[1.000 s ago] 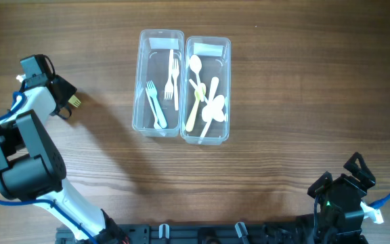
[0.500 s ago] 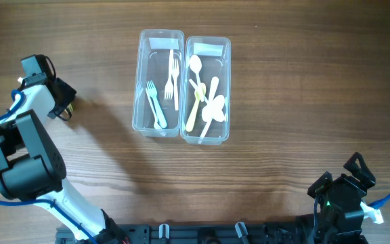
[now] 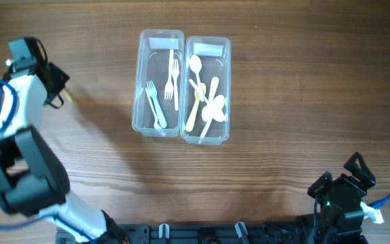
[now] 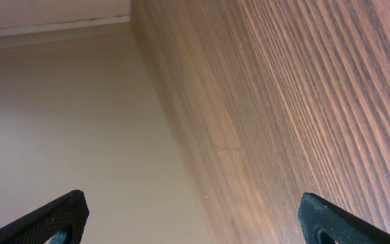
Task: Pack container
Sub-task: 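Carry the yellow fork into the left container and release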
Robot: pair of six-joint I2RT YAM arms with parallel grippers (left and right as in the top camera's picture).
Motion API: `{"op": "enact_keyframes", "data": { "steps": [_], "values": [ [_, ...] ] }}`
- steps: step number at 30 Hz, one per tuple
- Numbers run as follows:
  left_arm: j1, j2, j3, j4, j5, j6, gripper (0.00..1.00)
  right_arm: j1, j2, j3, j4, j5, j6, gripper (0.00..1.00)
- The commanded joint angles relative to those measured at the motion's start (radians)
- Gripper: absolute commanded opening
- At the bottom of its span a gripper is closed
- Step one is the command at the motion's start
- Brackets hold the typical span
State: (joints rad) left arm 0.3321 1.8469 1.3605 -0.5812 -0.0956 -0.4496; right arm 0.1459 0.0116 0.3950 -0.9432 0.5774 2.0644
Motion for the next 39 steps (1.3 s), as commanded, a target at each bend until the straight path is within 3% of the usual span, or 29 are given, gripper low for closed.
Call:
{"op": "enact_keyframes", "data": {
  "steps": [1, 2, 5, 7, 12, 14, 16, 17, 20, 23, 26, 29, 39],
  "values": [
    [-0.127, -0.206, 0.038, -0.016, 0.127, 0.002, 0.04, 0.0, -0.007, 0.004, 0.0, 0.017, 0.007, 1.0],
    [-0.19, -0.257, 0.038, -0.027, 0.166, 0.014, 0.04, 0.0, -0.007, 0.004, 0.0, 0.017, 0.007, 1.0],
    [-0.391, -0.32, 0.038, -0.047, 0.288, 0.227, 0.04, 0.0, -0.007, 0.004, 0.0, 0.017, 0.007, 1.0],
    [-0.521, -0.306, 0.032, -0.099, 0.269, 0.24, 0.04, 0.0, -0.007, 0.004, 0.0, 0.017, 0.007, 1.0],
    [-0.635, -0.2, 0.03, -0.14, 0.236, 0.225, 0.04, 0.0, -0.007, 0.004, 0.0, 0.017, 0.007, 1.0],
    [-0.642, -0.161, 0.03, -0.149, 0.236, 0.225, 0.6, 0.0, -0.007, 0.004, 0.0, 0.017, 0.007, 1.0],
    [-0.637, -0.151, 0.03, -0.149, 0.232, 0.226, 0.78, 0.0, -0.007, 0.004, 0.0, 0.017, 0.007, 1.0],
    [-0.63, -0.153, 0.031, -0.145, 0.229, 0.226, 0.83, 0.0, -0.007, 0.004, 0.0, 0.017, 0.007, 1.0],
    [-0.549, -0.198, 0.048, -0.146, 0.225, 0.226, 0.85, 0.0, -0.007, 0.004, 0.0, 0.017, 0.007, 1.0],
    [-0.407, -0.311, 0.048, -0.15, 0.134, 0.247, 0.99, 0.0, -0.007, 0.004, 0.0, 0.017, 0.007, 1.0],
    [-0.259, -0.388, 0.048, -0.182, -0.008, 0.29, 1.0, 0.0, -0.007, 0.004, 0.0, 0.017, 0.007, 1.0],
    [-0.126, -0.4, 0.048, -0.21, -0.006, 0.289, 1.0, 0.0, -0.007, 0.004, 0.0, 0.017, 0.007, 1.0],
    [-0.107, -0.4, 0.048, -0.217, 0.035, 0.285, 1.0, 0.0, -0.007, 0.004, 0.0, 0.017, 0.007, 1.0]
  ]
}}
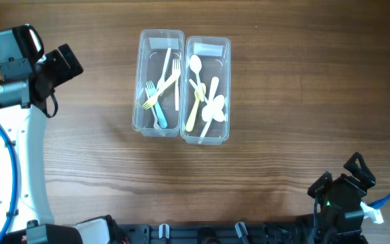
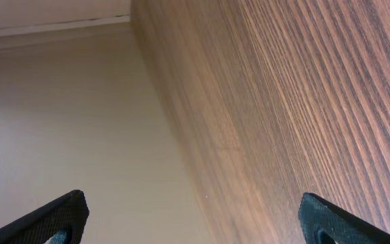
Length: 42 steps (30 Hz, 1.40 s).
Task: Pack container
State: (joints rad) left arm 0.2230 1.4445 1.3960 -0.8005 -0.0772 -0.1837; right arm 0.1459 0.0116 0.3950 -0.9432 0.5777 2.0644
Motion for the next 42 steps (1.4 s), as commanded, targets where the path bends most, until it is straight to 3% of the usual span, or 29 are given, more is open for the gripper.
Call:
{"op": "enact_keyframes", "data": {
  "steps": [1, 33, 37, 42],
  "values": [
    [0.002, 0.002, 0.012, 0.002, 0.016, 0.019, 1.0, 0.0, -0.007, 0.004, 0.0, 0.016, 0.007, 1.0],
    [0.002, 0.0, 0.012, 0.002, 0.016, 0.019, 1.0, 0.0, -0.007, 0.004, 0.0, 0.016, 0.007, 1.0],
    [-0.007, -0.121, 0.011, 0.002, 0.016, 0.019, 1.0, 0.0, -0.007, 0.004, 0.0, 0.016, 0.007, 1.0],
    [-0.148, -0.489, 0.011, 0.002, 0.016, 0.019, 1.0, 0.0, -0.007, 0.004, 0.0, 0.016, 0.007, 1.0]
  ]
}}
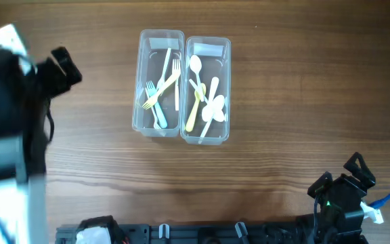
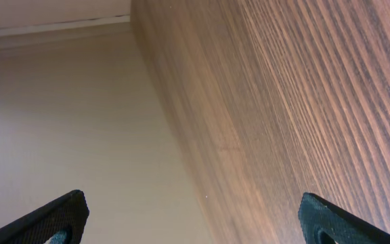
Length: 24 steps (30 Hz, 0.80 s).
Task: Pack container
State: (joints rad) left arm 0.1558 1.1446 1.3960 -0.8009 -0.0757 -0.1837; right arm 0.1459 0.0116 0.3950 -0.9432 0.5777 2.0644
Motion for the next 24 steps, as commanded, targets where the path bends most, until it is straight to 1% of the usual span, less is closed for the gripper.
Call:
{"op": "enact_keyframes", "data": {
  "steps": [1, 5, 8, 9, 11, 13, 14, 16, 18, 19, 21, 23, 24],
  "values": [
    [-0.136, -0.296, 0.011, 0.002, 0.015, 0.019, 1.0, 0.0, -0.007, 0.004, 0.0, 0.016, 0.007, 1.0],
    [-0.247, -0.562, 0.009, -0.002, 0.014, 0.019, 1.0, 0.0, -0.007, 0.004, 0.0, 0.016, 0.007, 1.0],
    [-0.285, -0.727, -0.026, -0.009, -0.008, 0.019, 1.0, 0.0, -0.007, 0.004, 0.0, 0.016, 0.008, 1.0],
    [-0.286, -0.822, -0.08, -0.033, 0.009, 0.019, 1.0, 0.0, -0.007, 0.004, 0.0, 0.016, 0.007, 1.0],
    [-0.286, -0.919, -0.171, -0.041, 0.031, 0.019, 1.0, 0.0, -0.007, 0.004, 0.0, 0.016, 0.007, 1.0],
    [-0.286, -1.012, -0.323, -0.012, 0.056, 0.019, 1.0, 0.0, -0.007, 0.004, 0.0, 0.016, 0.007, 1.0],
    [-0.286, -1.041, -0.406, 0.027, 0.071, 0.019, 1.0, 0.0, -0.007, 0.004, 0.0, 0.016, 0.007, 1.0],
    [-0.286, -1.072, -0.578, 0.163, 0.102, 0.019, 1.0, 0.0, -0.007, 0.004, 0.0, 0.017, 0.007, 1.0],
    [-0.286, -1.075, -0.779, 0.357, 0.113, 0.019, 1.0, 0.0, -0.007, 0.004, 0.0, 0.016, 0.007, 1.0],
    [-0.286, -1.075, -0.837, 0.412, 0.113, 0.019, 1.0, 0.0, -0.007, 0.004, 0.0, 0.016, 0.007, 1.0],
    [-0.286, -1.075, -1.009, 0.57, 0.113, 0.019, 1.0, 0.0, -0.007, 0.004, 0.0, 0.016, 0.007, 1.0],
    [-0.285, -1.077, -1.131, 0.673, 0.112, 0.019, 1.0, 0.0, -0.007, 0.004, 0.0, 0.017, 0.007, 1.0],
    [-0.281, -1.084, -1.162, 0.687, 0.112, 0.019, 1.0, 0.0, -0.007, 0.004, 0.0, 0.016, 0.007, 1.0]
  ]
}}
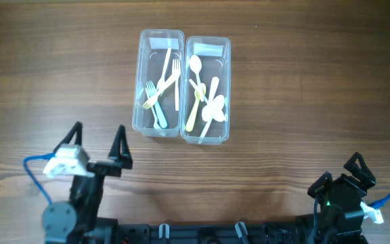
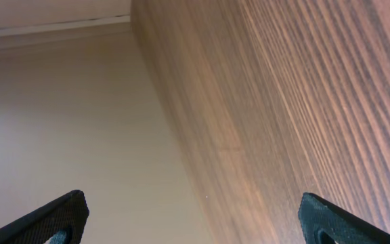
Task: Pack container
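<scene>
Two clear plastic containers stand side by side at the table's far middle. The left container (image 1: pixel 141 102) holds several forks, among them a yellow fork (image 1: pixel 160 91) lying across the others. The right container (image 1: pixel 226 102) holds several pale spoons (image 1: pixel 212 102). My left gripper (image 1: pixel 97 144) is at the front left, well short of the containers, open and empty. My right gripper (image 1: pixel 339 176) sits at the front right corner, also open; in its wrist view the right gripper (image 2: pixel 191 220) shows two dark fingertips (image 2: pixel 59 217) far apart with nothing between them.
The wooden table (image 1: pixel 283 81) runs across the whole overhead view. In the right wrist view the table's edge (image 2: pixel 181 135) meets a beige wall (image 2: pixel 59 102). The arm bases and cables line the front edge (image 1: pixel 202 234).
My left arm was raised and blurred at the far left of the table. It now sits low at the front left with its gripper open. Containers and right arm have not moved.
At first my left gripper was at the far left with something yellow at its tip, and the left container held no yellow fork. Then a yellow fork lay in that container and the gripper was empty. The left arm stayed far left, and is now at the front.
</scene>
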Robot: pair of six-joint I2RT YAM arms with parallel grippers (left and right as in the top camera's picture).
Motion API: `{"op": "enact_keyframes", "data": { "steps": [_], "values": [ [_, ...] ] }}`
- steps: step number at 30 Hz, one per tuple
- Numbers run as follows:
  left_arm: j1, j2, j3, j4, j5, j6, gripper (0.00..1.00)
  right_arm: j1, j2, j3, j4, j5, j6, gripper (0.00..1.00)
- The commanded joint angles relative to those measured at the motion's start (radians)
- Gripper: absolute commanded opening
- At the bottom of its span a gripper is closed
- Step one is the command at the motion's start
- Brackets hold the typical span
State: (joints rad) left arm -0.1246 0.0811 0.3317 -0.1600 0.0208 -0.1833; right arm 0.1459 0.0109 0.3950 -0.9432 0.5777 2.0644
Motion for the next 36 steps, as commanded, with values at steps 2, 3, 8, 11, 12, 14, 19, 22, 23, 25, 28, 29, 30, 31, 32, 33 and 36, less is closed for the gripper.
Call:
{"op": "enact_keyframes", "data": {
  "steps": [2, 3, 8, 11, 12, 14, 19, 22, 23, 25, 28, 29, 30, 31, 32, 33, 36],
  "values": [
    [0.021, -0.056, -0.153, 0.048, 0.015, 0.019, 1.0, 0.0, -0.006, 0.004, 0.0, 0.017, 0.007, 1.0],
    [0.038, -0.08, -0.179, 0.048, 0.016, 0.019, 1.0, 0.0, -0.006, 0.004, 0.0, 0.016, 0.007, 1.0],
    [0.096, -0.078, -0.246, 0.044, 0.008, 0.081, 1.0, 0.0, -0.006, 0.004, 0.0, 0.016, 0.007, 1.0],
    [0.117, -0.078, -0.289, 0.043, 0.008, 0.192, 1.0, 0.0, -0.006, 0.004, 0.0, 0.017, 0.008, 1.0],
    [0.118, -0.078, -0.306, 0.044, 0.008, 0.243, 1.0, 0.0, -0.006, 0.004, 0.0, 0.016, 0.007, 1.0],
    [0.119, -0.078, -0.311, 0.056, 0.008, 0.317, 1.0, 0.0, -0.006, 0.004, 0.0, 0.016, 0.007, 1.0],
    [0.118, -0.078, -0.311, 0.057, 0.008, 0.441, 1.0, 0.0, -0.006, 0.004, 0.0, 0.017, 0.007, 1.0],
    [0.118, -0.078, -0.311, 0.057, 0.008, 0.441, 1.0, 0.0, -0.006, 0.004, 0.0, 0.016, 0.007, 1.0],
    [0.118, -0.077, -0.311, 0.056, 0.008, 0.441, 1.0, 0.0, -0.006, 0.004, 0.0, 0.016, 0.008, 1.0],
    [0.118, -0.077, -0.311, 0.056, 0.008, 0.441, 1.0, 0.0, -0.006, 0.004, 0.0, 0.017, 0.007, 1.0],
    [0.118, -0.077, -0.311, 0.056, 0.008, 0.441, 1.0, 0.0, -0.006, 0.004, 0.0, 0.016, 0.007, 1.0],
    [0.118, -0.077, -0.311, 0.056, 0.008, 0.441, 1.0, 0.0, -0.006, 0.004, 0.0, 0.017, 0.007, 1.0],
    [0.118, -0.077, -0.311, 0.056, 0.008, 0.441, 1.0, 0.0, -0.006, 0.004, 0.0, 0.016, 0.007, 1.0],
    [0.118, -0.077, -0.311, 0.056, 0.008, 0.441, 1.0, 0.0, -0.006, 0.004, 0.0, 0.017, 0.007, 1.0],
    [0.118, -0.077, -0.311, 0.056, 0.008, 0.441, 1.0, 0.0, -0.006, 0.004, 0.0, 0.016, 0.007, 1.0],
    [0.118, -0.077, -0.311, 0.056, 0.008, 0.441, 1.0, 0.0, -0.006, 0.004, 0.0, 0.016, 0.007, 1.0],
    [0.118, -0.077, -0.311, 0.056, 0.008, 0.441, 1.0, 0.0, -0.006, 0.004, 0.0, 0.016, 0.007, 1.0]
  ]
}}
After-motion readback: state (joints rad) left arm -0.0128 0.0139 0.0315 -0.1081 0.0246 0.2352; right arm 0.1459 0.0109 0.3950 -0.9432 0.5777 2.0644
